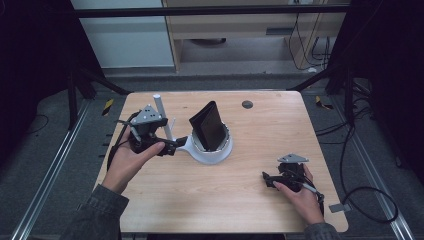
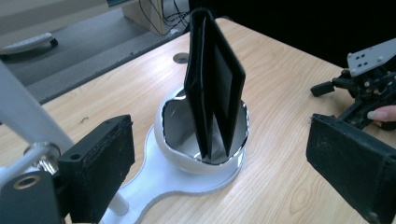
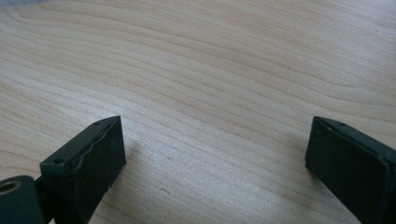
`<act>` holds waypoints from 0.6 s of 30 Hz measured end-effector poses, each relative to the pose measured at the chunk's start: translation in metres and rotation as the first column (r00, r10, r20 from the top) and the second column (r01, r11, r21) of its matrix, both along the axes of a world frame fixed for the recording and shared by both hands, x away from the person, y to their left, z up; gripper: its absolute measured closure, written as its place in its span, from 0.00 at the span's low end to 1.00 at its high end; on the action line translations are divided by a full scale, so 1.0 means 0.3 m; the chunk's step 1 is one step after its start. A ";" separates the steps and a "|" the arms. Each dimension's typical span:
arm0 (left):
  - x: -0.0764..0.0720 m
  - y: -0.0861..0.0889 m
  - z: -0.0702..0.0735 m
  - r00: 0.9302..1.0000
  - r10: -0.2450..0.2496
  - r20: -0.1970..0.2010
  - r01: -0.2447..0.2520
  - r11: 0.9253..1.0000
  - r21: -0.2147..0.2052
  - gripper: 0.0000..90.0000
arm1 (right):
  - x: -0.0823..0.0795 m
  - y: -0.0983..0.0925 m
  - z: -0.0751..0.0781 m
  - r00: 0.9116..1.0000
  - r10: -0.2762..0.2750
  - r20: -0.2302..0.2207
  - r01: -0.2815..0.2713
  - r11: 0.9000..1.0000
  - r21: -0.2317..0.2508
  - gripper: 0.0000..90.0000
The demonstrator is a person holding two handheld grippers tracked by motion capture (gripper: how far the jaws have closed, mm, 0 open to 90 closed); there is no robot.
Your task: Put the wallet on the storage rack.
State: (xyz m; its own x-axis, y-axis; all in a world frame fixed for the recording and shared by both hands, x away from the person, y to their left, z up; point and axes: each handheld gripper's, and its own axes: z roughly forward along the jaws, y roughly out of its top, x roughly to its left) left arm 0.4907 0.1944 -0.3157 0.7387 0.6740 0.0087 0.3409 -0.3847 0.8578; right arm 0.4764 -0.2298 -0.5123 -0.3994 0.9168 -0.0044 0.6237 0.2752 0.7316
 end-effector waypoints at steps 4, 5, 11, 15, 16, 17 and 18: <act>-0.011 0.004 -0.027 1.000 0.000 -0.005 0.000 1.000 0.003 0.09 | 0.000 0.000 0.000 1.000 0.000 0.000 0.000 1.000 -0.002 0.06; -0.016 0.003 -0.031 1.000 0.001 -0.007 -0.001 1.000 0.004 0.09 | 0.000 0.000 0.000 1.000 -0.001 0.000 0.001 1.000 -0.001 0.06; -0.028 0.000 -0.072 1.000 -0.002 -0.014 0.002 1.000 0.028 0.09 | -0.002 0.001 0.001 1.000 -0.003 -0.003 0.003 1.000 0.004 0.06; -0.033 0.002 -0.120 0.999 -0.001 -0.035 0.003 0.999 0.044 0.09 | -0.002 0.001 0.001 1.000 -0.002 -0.003 0.002 1.000 0.003 0.06; -0.035 0.003 -0.127 0.999 0.000 -0.037 0.002 0.999 0.051 0.09 | -0.002 0.001 0.001 1.000 -0.004 -0.004 0.004 1.000 0.005 0.06; -0.038 0.004 -0.140 0.999 0.003 -0.039 0.000 0.998 0.059 0.09 | -0.002 0.001 0.001 1.000 -0.003 -0.002 0.003 1.000 0.003 0.06; -0.040 0.006 -0.151 0.999 0.004 -0.042 -0.001 0.998 0.062 0.09 | -0.002 0.001 0.001 1.000 -0.005 -0.002 0.005 1.000 0.004 0.06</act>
State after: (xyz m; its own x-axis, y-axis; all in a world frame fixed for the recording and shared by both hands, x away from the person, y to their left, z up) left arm 0.4788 0.1961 -0.3610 0.7375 0.6751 0.0195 0.3775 -0.4359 0.8170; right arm 0.4757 -0.2294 -0.5120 -0.3949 0.9187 0.0004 0.6265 0.2690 0.7315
